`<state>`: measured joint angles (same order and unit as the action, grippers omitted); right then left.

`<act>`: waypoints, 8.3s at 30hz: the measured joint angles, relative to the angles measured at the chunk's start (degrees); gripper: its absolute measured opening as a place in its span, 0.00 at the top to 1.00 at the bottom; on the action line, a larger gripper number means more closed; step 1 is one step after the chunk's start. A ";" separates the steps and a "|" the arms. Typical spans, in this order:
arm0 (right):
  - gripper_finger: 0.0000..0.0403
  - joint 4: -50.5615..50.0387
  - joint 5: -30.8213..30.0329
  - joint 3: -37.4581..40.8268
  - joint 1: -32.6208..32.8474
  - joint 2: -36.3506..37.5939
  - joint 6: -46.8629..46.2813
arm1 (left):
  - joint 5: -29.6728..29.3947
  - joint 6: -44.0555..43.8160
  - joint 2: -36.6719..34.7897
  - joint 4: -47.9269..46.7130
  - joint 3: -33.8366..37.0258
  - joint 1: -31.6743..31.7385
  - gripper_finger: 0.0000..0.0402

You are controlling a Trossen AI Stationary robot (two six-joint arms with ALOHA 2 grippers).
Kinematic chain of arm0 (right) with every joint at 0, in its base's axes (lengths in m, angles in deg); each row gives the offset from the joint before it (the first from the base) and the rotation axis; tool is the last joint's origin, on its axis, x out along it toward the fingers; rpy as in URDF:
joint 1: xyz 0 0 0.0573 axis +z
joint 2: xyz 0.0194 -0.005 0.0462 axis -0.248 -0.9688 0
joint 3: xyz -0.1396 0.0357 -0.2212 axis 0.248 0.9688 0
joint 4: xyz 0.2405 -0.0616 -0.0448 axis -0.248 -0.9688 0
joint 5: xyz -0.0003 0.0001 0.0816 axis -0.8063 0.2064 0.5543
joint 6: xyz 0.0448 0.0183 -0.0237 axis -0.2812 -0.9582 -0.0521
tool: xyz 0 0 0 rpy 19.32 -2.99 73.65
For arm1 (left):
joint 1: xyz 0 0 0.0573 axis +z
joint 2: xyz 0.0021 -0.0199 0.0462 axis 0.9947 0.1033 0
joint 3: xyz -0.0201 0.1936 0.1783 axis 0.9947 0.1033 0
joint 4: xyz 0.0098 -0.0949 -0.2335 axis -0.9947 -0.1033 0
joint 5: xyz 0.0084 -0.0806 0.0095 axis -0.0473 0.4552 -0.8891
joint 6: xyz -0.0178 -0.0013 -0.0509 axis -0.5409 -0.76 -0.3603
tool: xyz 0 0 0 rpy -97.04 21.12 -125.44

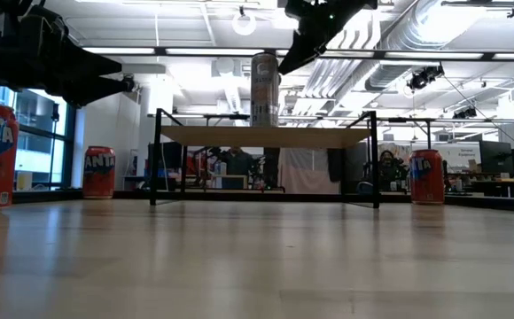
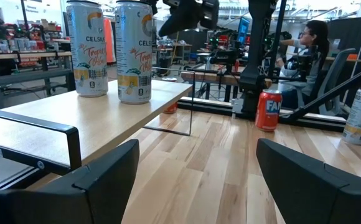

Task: Place canned beverage on shelf
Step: Put the middle white soda can aligned with the other white soda can on the shelf, then put the top right red soda can on the shelf

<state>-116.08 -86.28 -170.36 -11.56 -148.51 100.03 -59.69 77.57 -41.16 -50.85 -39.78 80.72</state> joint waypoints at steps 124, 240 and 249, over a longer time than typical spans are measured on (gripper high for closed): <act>0.14 -36.49 -20.47 8.73 -25.03 9.51 -69.40 | 0.02 0.00 0.02 0.02 0.00 -0.02 0.22; 0.29 -25.54 -35.01 24.92 -19.19 -3.32 -108.80 | 0.02 0.00 0.00 0.00 0.00 0.00 0.22; 0.29 -14.78 -35.05 41.74 -18.84 12.25 -105.38 | 0.02 0.00 0.00 0.00 0.00 -0.02 0.22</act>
<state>-130.86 -121.33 -128.62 -30.39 -136.26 -5.35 -59.66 77.57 -41.16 -50.85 -39.77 80.69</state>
